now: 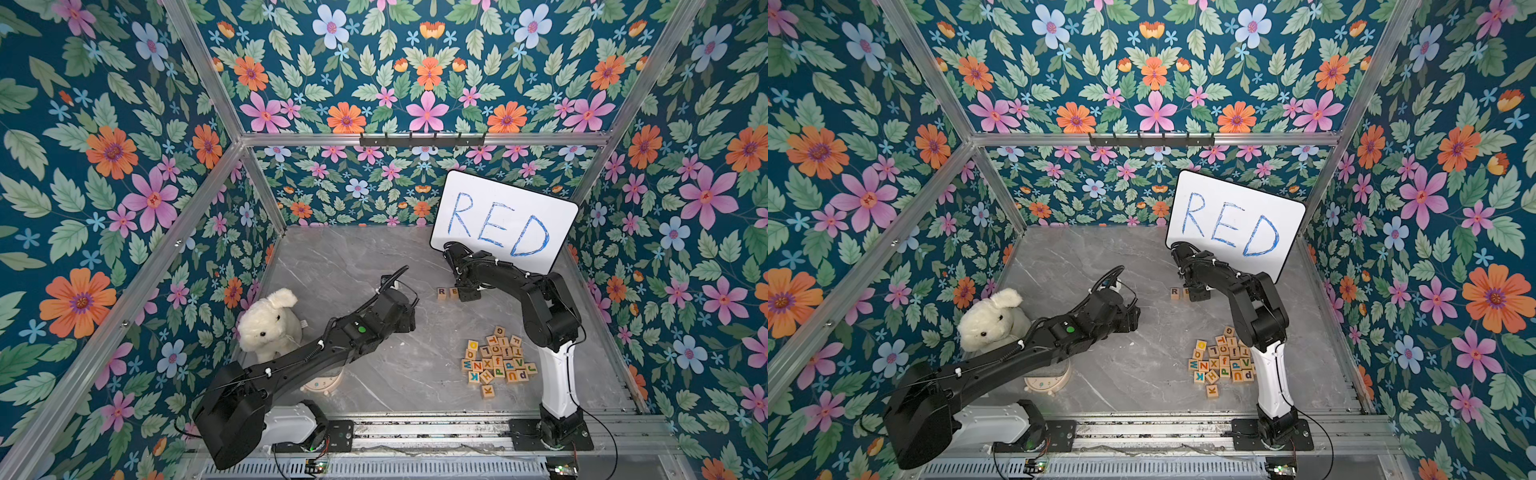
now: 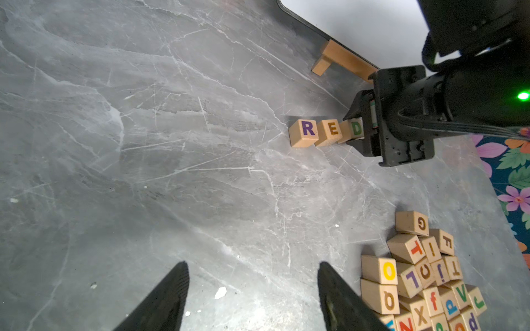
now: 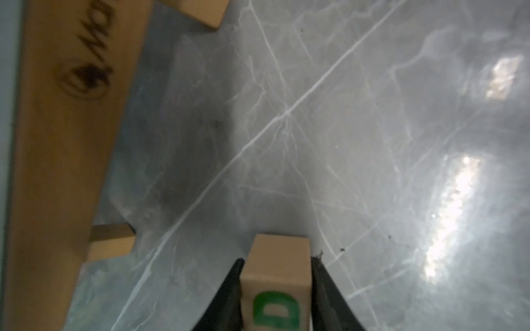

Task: Assemble the uppercase word "red" with letter blocks
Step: Place the letter block at the center of the board.

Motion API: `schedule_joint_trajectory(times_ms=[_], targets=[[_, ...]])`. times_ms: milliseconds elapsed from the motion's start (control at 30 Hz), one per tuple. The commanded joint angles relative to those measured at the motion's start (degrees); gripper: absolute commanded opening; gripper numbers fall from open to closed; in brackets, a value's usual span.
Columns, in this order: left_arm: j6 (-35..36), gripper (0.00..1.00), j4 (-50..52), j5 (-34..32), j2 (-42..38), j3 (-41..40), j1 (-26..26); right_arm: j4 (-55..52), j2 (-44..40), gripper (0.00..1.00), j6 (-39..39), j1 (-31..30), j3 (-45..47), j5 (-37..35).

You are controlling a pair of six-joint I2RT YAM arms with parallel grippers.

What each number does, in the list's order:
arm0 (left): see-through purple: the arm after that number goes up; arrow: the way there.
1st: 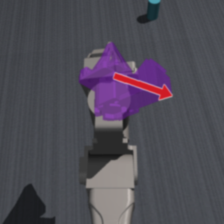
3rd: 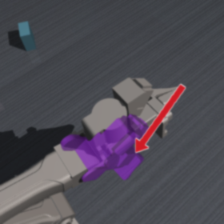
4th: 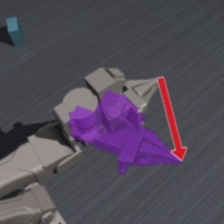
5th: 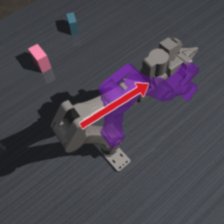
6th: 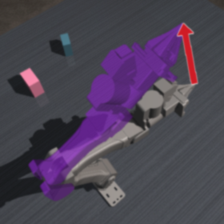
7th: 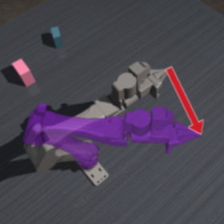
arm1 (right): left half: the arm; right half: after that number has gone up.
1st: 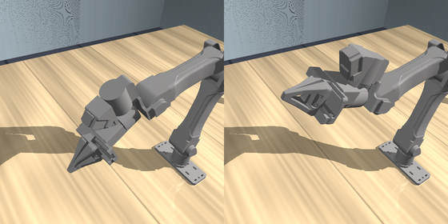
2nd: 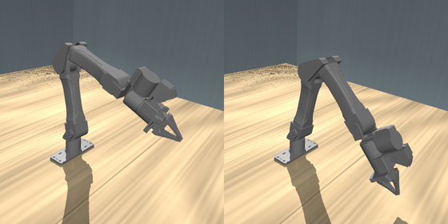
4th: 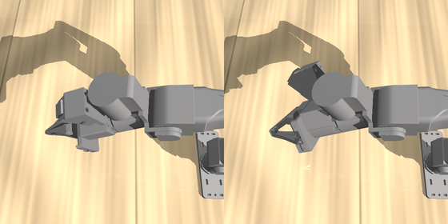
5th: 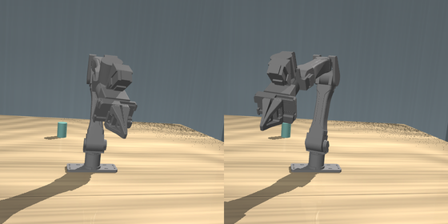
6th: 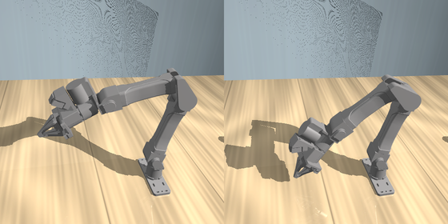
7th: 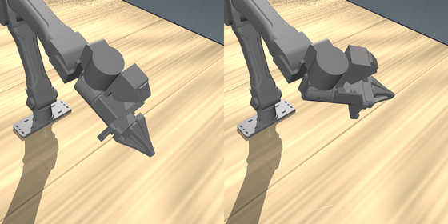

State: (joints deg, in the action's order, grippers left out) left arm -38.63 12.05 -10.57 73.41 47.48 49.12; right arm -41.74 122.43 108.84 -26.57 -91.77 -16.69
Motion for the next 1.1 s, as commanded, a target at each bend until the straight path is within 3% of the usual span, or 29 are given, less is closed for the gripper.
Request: schedule_joint_trajectory(times_ms=[0,367,600,733,900,1067], targets=[[0.0,0.73,0.6,-0.5,0.2,0.7,0.0,-1.9,0.1,0.42,2.7,-0.1,-0.3,1.0],[0.3,0.74,0.2,0.4,1.3,1.5,0.0,-0.2,-1.1,0.52,1.8,-0.1,0.3,0.8],[0.4,0.75,0.1,0.5,0.3,1.9,-0.1,-1.6,-7.2,0.59,-2.5,-0.1,-0.3,-1.0],[0.6,0.76,-0.9,0.9,-0.1,1.8,0.0,-3.4,-13.9,0.63,-4.6,0.0,1.8,1.9],[1.8,0.74,-3.6,4.9,2.3,2.1,0.0,-0.5,-26.2,0.62,-13.5,-0.1,10.3,5.4],[1.8,0.74,-2.6,9.0,9.9,8.2,0.3,6.4,-43.4,0.56,-27.0,-0.1,24.2,-0.3]])
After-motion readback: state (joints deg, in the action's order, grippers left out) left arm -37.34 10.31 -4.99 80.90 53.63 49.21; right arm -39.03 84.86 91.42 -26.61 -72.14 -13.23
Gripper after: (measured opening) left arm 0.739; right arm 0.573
